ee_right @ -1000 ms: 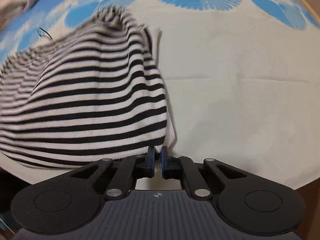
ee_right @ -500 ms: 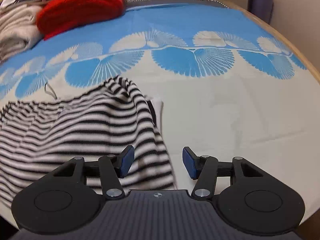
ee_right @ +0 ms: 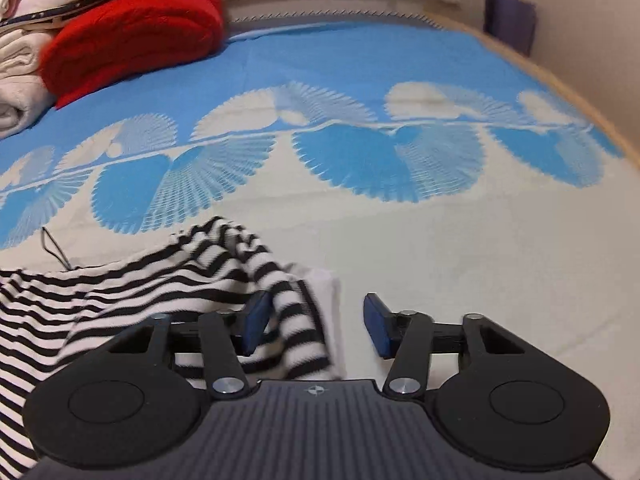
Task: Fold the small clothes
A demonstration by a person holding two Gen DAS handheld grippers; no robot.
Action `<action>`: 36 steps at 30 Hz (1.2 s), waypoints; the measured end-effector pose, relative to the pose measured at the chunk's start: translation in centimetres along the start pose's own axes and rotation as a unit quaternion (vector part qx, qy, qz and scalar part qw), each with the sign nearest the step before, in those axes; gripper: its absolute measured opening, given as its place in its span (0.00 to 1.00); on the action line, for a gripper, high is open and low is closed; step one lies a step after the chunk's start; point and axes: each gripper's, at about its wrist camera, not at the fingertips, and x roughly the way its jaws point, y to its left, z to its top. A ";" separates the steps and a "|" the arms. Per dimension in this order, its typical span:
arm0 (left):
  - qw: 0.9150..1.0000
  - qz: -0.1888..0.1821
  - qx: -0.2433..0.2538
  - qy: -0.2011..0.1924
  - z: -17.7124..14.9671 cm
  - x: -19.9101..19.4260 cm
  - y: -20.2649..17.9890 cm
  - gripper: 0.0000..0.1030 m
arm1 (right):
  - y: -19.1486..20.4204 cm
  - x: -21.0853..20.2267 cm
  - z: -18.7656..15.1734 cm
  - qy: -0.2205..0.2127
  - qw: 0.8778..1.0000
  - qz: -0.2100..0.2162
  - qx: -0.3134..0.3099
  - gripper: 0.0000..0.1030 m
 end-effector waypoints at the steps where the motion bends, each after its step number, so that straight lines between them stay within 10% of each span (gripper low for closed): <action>1: 1.000 0.010 0.007 -0.005 0.2 0.2 -0.1 0.03 | -0.1 0.3 0.2 0.002 1.000 0.006 0.008 0.01; 7: 0.998 0.019 0.014 -0.054 1.0 -0.2 -0.3 0.03 | -0.2 0.1 1.2 -0.051 0.996 -0.063 0.030 0.01; 10: 0.999 0.027 0.025 -0.029 0.8 0.2 -0.6 0.22 | 0.7 1.3 0.8 -0.011 0.998 -0.065 0.000 0.04; 14: 0.996 0.035 0.036 -0.067 0.4 -2.9 -0.6 0.33 | 1.8 -0.6 0.3 -0.037 0.993 -0.100 -0.048 0.36; 17: 0.992 -0.018 0.072 -0.103 -0.8 -6.3 -0.9 0.33 | 1.4 -3.8 0.3 -0.082 0.992 -0.089 -0.042 0.38; 20: 0.987 -0.108 0.107 -0.044 -2.4 -6.7 -1.3 0.33 | 1.2 -6.7 0.3 -0.089 0.994 -0.046 -0.043 0.41; 27: 0.965 -0.167 0.200 0.024 -6.0 -5.6 -4.9 0.33 | 3.6 -9.8 -4.0 -0.011 0.991 0.077 -0.108 0.48; 32: 0.956 -0.103 0.264 0.079 -8.6 -2.8 -7.5 0.33 | 5.3 -7.0 -6.3 0.082 0.982 0.057 -0.163 0.49; 36: 0.959 -0.075 0.272 0.039 -8.4 -4.8 -7.5 0.35 | 4.1 -7.0 -6.8 0.087 0.982 0.028 -0.165 0.49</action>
